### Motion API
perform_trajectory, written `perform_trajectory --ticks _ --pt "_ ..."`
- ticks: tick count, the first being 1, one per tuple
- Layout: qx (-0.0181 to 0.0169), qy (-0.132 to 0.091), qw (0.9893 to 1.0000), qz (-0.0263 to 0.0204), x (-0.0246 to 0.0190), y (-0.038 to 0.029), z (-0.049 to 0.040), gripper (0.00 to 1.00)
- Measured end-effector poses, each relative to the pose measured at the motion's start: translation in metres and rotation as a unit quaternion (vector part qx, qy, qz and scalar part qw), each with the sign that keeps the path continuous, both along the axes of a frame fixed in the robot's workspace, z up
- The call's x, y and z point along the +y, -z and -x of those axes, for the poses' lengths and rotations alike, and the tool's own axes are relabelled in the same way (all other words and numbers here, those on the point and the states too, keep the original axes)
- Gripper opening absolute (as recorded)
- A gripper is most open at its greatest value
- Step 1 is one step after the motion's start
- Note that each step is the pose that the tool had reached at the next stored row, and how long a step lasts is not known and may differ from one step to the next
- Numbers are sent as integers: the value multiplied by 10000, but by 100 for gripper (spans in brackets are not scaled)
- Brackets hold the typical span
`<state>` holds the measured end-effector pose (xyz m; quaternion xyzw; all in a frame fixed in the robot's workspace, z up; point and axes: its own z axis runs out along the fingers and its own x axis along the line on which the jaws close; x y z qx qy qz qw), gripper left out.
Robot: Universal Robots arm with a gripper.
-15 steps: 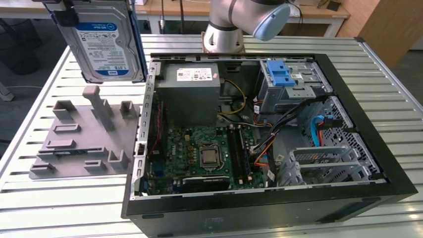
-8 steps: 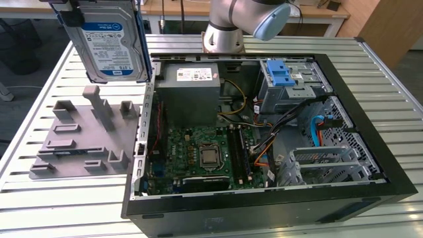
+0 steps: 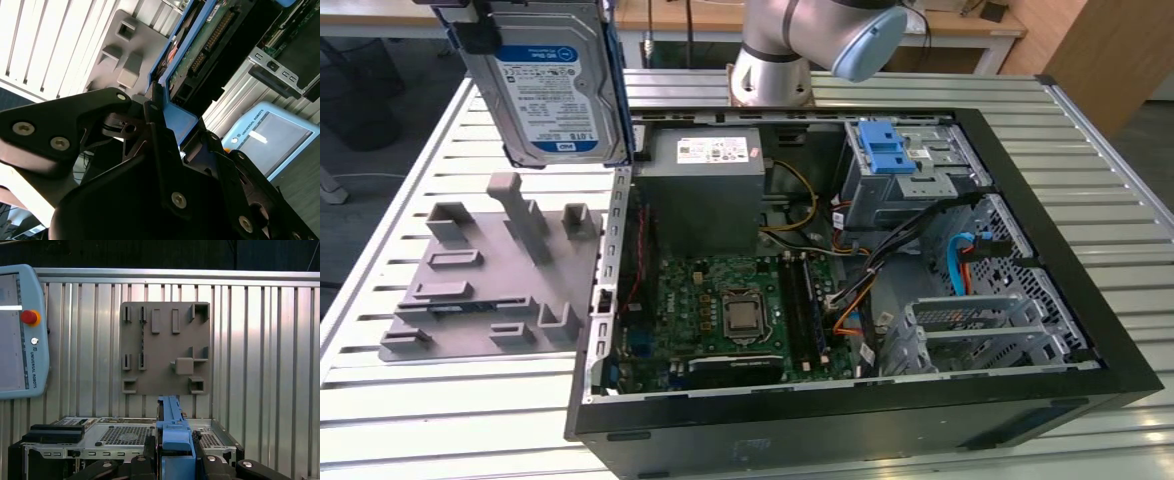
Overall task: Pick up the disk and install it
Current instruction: 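Pick up the disk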
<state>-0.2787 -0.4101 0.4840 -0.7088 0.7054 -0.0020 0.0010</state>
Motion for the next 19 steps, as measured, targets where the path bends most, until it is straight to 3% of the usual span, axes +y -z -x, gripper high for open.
perform_trajectory --ticks 19 --pt "0 0 10000 0 0 0 -174 36"
